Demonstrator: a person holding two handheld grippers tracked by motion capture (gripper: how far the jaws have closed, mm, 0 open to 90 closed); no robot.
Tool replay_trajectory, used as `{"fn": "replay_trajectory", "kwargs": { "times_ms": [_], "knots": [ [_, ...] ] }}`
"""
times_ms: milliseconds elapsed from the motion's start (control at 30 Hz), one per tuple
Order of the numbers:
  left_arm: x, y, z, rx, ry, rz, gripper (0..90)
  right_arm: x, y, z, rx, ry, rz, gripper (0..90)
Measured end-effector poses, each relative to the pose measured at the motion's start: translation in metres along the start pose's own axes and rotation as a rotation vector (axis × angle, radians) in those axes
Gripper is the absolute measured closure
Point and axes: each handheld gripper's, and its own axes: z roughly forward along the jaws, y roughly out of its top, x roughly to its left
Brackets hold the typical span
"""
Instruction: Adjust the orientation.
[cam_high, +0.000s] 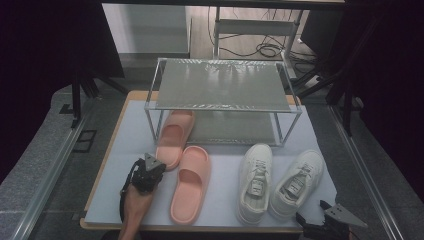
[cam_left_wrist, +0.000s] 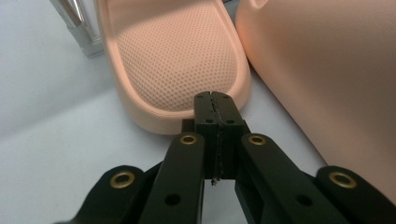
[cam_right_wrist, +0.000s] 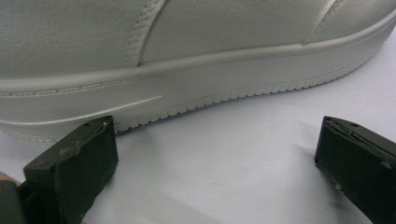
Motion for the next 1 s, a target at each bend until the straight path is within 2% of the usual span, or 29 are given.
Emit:
{"fn": "replay_trajectory", "kwargs": {
  "times_ms": [533,700,833,1000],
  "knots": [
    [0.006,0.017,0.018,-0.034,0.012,-0.006,89.8,0.0,0.0,0.0,0.002,0.0,-0.001,0.0],
    [0.009,0.031,0.02,-0.067,0.012,-0.01,89.7,0.0,0.0,0.0,0.001,0.001,0.0,0.0],
    [0.008,0.037,0.026,-0.055,0.012,0.006,89.8,0.0,0.0,0.0,0.001,0.001,0.0,0.0],
    [0.007,0.042,0.033,-0.062,0.009,0.003,89.7,0.0,0.0,0.0,0.001,0.001,0.0,0.0]
  ]
}}
